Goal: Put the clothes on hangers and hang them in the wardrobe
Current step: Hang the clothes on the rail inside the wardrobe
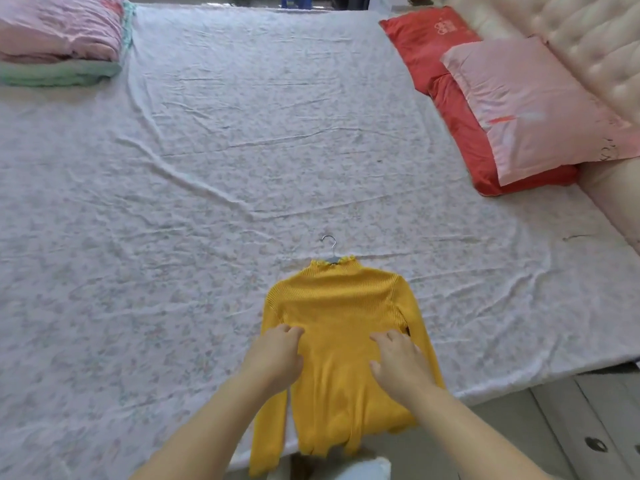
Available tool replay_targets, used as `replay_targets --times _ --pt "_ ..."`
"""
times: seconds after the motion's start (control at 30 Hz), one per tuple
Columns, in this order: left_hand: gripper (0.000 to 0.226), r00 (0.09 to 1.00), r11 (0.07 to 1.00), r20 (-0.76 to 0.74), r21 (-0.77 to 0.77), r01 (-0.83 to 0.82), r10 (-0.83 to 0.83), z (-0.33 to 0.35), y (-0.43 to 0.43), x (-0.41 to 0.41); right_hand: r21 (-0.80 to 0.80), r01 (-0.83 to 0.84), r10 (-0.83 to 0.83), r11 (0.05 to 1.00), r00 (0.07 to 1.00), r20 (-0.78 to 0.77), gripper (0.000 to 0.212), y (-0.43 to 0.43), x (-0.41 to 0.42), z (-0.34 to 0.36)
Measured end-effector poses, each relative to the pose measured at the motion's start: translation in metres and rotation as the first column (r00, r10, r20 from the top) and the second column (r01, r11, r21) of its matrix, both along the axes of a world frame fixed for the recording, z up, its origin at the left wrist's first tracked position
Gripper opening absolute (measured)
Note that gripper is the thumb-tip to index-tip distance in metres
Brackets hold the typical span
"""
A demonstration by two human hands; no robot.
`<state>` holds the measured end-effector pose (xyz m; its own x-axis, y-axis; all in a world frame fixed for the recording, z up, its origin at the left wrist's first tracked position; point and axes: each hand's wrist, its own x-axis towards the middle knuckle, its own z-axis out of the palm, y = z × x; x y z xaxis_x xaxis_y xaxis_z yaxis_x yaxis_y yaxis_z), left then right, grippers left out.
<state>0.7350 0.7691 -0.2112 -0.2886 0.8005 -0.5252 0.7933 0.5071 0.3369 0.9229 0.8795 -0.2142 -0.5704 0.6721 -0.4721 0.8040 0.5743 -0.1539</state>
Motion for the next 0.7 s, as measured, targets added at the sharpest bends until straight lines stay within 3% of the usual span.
replay_targets --times 0.33,0.7 --pt "0.053 0.987 0.987 0.010 -0.004 -0.163 0.163 -0.095 0.078 -0.057 -0.038 -0.122 0.123 0.992 0.992 0.028 0.040 0.144 -0.098 -0.110" --pt "0.050 0.960 0.957 0.006 0.068 -0.281 0.281 -0.220 0.117 -0.072 0.047 0.003 0.002 0.999 0.995 -0.103 0.030 0.224 -0.163 -0.255"
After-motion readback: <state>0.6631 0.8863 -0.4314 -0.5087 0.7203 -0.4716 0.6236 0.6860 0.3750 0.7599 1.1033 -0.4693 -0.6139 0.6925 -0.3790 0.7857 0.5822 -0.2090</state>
